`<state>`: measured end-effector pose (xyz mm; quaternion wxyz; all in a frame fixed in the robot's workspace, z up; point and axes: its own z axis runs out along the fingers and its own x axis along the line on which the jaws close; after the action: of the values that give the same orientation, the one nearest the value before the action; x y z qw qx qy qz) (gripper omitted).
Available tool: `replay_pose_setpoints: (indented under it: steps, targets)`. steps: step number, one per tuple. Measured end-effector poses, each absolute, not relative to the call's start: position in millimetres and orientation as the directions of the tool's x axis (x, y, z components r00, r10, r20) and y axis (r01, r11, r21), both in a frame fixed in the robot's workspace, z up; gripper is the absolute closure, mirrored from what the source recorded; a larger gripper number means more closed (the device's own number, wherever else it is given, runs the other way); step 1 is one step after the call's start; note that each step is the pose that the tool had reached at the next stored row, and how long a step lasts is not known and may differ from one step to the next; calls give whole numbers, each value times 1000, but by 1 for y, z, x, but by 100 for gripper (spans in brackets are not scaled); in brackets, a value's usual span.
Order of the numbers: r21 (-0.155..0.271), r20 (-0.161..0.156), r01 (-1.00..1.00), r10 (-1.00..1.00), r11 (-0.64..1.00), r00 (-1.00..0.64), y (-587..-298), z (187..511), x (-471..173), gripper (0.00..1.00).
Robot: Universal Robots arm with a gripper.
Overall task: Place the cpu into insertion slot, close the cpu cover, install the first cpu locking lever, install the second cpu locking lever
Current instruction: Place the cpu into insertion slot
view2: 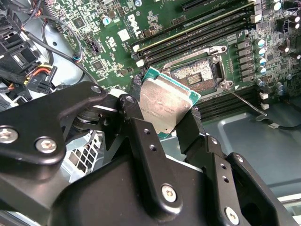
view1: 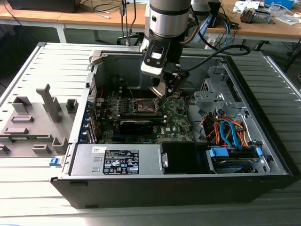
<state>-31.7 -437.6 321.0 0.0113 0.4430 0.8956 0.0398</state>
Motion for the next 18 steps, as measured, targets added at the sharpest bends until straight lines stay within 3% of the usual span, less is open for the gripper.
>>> replay_pose_setpoints:
  steps: [18]
  targets:
    - [81,15,803,805,591,-593,-438,321,-32,45]
